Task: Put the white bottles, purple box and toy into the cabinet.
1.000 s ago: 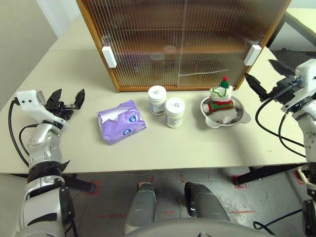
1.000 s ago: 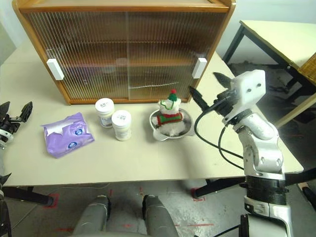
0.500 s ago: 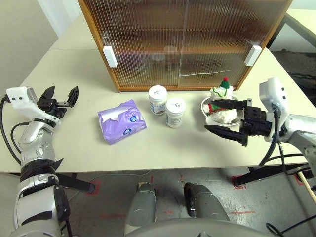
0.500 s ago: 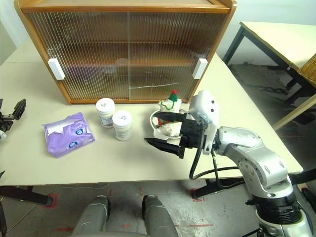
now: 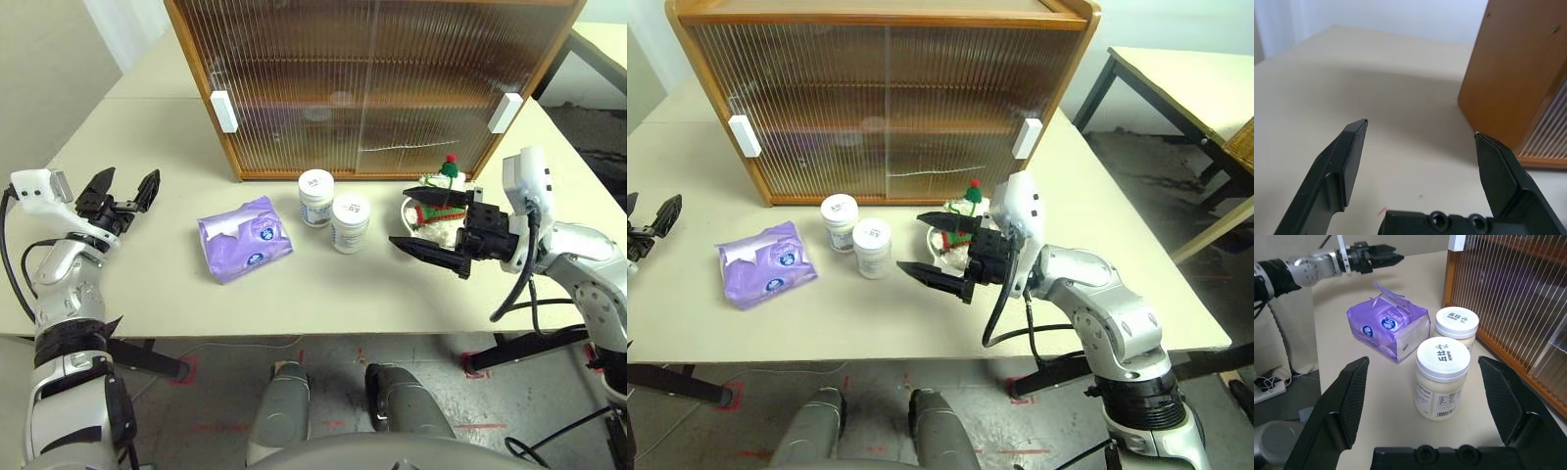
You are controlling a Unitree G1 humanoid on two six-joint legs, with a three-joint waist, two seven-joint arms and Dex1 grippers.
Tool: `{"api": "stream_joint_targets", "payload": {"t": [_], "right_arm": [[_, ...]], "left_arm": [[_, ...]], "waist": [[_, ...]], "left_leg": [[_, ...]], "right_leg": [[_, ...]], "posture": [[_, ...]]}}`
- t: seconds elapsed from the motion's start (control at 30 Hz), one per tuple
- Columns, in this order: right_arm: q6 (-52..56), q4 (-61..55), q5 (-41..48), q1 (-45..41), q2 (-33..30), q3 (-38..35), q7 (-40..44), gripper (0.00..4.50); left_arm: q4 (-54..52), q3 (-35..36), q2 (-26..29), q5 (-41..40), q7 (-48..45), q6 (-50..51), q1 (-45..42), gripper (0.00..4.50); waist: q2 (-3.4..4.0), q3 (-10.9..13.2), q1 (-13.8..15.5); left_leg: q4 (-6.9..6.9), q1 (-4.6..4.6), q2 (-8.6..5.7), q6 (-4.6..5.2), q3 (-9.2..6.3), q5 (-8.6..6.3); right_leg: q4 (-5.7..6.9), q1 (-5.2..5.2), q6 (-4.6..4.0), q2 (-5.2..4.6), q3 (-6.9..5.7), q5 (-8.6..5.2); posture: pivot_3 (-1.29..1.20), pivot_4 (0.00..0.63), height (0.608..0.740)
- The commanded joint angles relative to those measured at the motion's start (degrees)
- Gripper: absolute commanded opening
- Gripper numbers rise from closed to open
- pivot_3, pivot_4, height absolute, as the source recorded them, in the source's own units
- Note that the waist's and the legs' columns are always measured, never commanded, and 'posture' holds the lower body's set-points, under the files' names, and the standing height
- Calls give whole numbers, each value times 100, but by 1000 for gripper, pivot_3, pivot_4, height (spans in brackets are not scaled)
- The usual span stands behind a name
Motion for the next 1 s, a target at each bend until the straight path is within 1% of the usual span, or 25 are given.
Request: {"api": "stream_joint_targets", "payload": {"t": [0.03, 0.1, 0.13, 0.3, 0.4, 0.47, 0.73, 1.0], "right_arm": [[-141, 116, -164, 17, 64, 79, 17, 4496], [-182, 148, -215, 48, 89, 95, 27, 4500], [-193, 155, -236, 58, 101, 98, 33, 4500], [-180, 190, -258, 68, 141, 91, 38, 4500], [-134, 200, -221, 46, 177, 74, 22, 4500], [-123, 184, -219, 42, 185, 76, 20, 4500], [-95, 94, -176, 52, 241, 33, -76, 4500], [-138, 100, -191, 3, 319, -26, -243, 4500]], "left_arm": [[-370, -66, -106, -60, 64, 205, -70, 4311], [-632, -126, -246, -31, 217, 271, -86, 3877], [-758, -150, -303, -30, 265, 314, -92, 3582], [-1202, -299, -507, 50, 572, 542, -235, 1800], [-1283, -423, -630, 159, 793, 614, -400, 675], [-1334, -527, -740, 229, 930, 636, -533, 34], [-1543, -1005, -1242, 424, 1206, 687, -961, 34], [-1215, -1227, -1483, 634, 1249, 498, -1202, 34]], "waist": [[-1, -1, 19], [-1, -1, 36], [0, -1, 42], [-3, -2, 63], [-3, -2, 77], [-3, -2, 81], [-7, 0, 76], [-7, 1, 52]], "left_leg": [[0, 0, 0, -1, 0, 1], [5, 1, 0, 1, 1, 3], [9, 1, 0, 3, 1, 5], [23, 0, 0, 14, 1, 11], [33, 2, 0, 14, 0, 11], [38, 8, 0, 14, 0, 11], [51, 41, 0, 13, 0, 9], [51, 60, 0, 15, 0, 7]], "right_leg": [[1, 0, 0, 0, 0, 0], [2, 3, 0, 0, 0, 0], [2, 4, -1, 1, 0, 0], [4, 9, -2, 3, 0, 1], [6, 14, -2, 5, 0, 2], [6, 23, -2, 5, 1, 2], [4, 59, -2, 5, 3, 1], [4, 71, -1, 5, 4, 1]], "posture": [[146, 111, 740], [144, 113, 740], [143, 114, 740], [141, 117, 740], [137, 118, 740], [131, 118, 740], [114, 117, 740], [94, 115, 740]]}}
